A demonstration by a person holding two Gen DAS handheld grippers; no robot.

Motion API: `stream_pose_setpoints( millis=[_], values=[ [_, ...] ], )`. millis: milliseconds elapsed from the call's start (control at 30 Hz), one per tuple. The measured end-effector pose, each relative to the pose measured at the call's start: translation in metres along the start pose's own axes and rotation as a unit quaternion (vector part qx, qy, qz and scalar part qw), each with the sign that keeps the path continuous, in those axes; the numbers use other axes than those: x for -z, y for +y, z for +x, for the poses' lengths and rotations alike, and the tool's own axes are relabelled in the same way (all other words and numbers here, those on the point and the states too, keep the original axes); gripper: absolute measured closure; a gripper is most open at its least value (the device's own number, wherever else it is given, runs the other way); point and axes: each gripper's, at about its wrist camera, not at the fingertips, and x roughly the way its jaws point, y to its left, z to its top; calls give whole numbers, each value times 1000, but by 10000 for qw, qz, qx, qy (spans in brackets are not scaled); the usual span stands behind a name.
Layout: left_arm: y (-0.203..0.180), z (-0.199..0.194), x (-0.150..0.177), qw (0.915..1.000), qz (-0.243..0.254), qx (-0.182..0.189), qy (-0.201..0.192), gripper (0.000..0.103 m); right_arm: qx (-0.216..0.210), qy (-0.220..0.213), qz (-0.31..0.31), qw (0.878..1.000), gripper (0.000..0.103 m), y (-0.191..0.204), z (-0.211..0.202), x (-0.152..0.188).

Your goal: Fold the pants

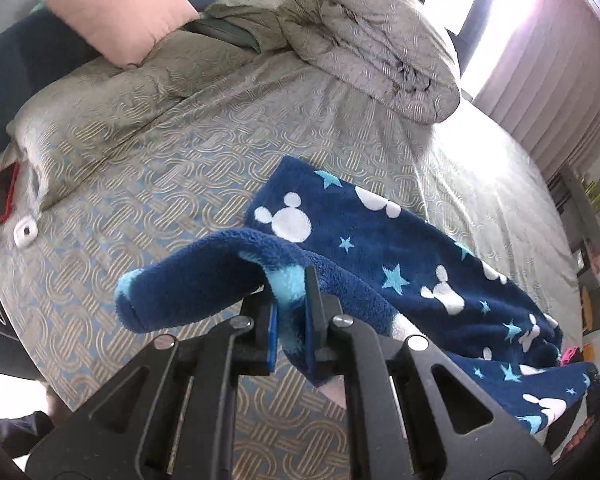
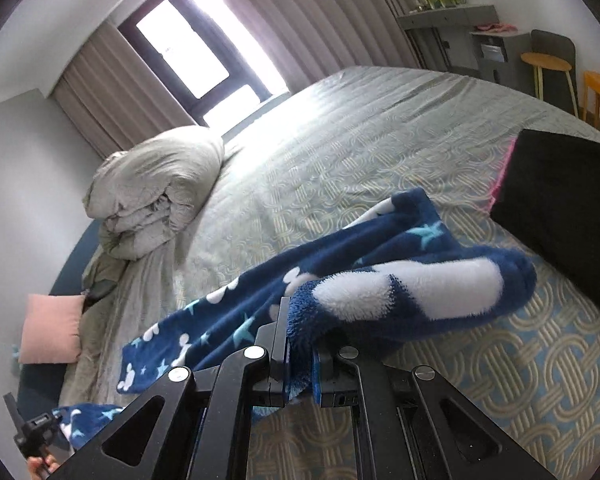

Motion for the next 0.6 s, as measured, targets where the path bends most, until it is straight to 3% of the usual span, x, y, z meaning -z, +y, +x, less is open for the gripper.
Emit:
stream_pose_setpoints(
  millis=[167, 367, 600],
  values=[
    [-19, 33, -26, 9990, 85, -204, 381, 91, 321, 232, -246, 9989, 97, 14, 29, -22],
    [-45, 95, -53, 9923, 141, -589, 1084, 91, 750, 839, -403, 9928, 95, 20, 93, -50],
    [-84, 176, -85, 9806, 330, -1213, 1503, 90, 1481, 1524, -804, 9738, 90, 21, 195, -80]
  ],
)
